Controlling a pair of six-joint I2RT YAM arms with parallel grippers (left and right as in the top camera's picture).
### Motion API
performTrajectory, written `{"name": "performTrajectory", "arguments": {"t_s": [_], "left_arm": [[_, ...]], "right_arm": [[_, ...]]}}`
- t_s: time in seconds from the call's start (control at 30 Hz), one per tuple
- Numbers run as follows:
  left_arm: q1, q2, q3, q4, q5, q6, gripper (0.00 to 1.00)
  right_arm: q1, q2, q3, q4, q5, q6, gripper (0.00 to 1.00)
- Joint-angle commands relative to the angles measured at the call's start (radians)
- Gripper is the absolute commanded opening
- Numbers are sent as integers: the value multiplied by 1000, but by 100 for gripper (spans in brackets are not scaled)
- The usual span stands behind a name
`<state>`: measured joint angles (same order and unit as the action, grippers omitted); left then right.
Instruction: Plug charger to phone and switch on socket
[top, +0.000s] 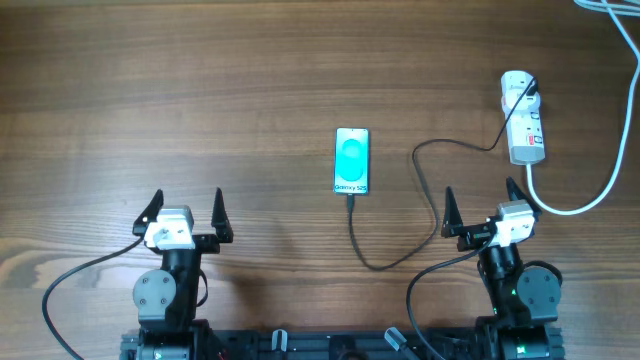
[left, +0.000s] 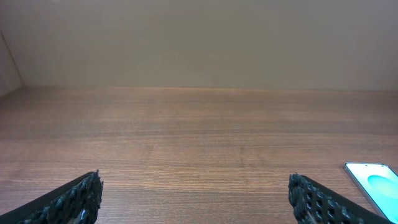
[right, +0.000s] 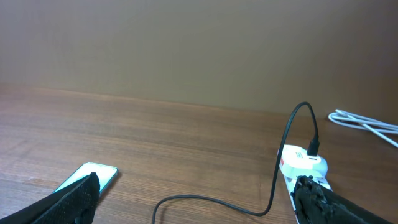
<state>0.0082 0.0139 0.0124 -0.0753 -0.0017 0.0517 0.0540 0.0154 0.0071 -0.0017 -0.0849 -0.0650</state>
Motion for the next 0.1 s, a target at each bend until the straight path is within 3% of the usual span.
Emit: {"name": "performTrajectory", "arguments": {"t_s": [0.0,0.07], "left_arm": [[7,-11,-6,0,15,19,100],[7,-11,-6,0,15,19,100]], "right_arm": [[5,-11,-2,3,13,16,100],[5,-11,-2,3,13,15,100]]}}
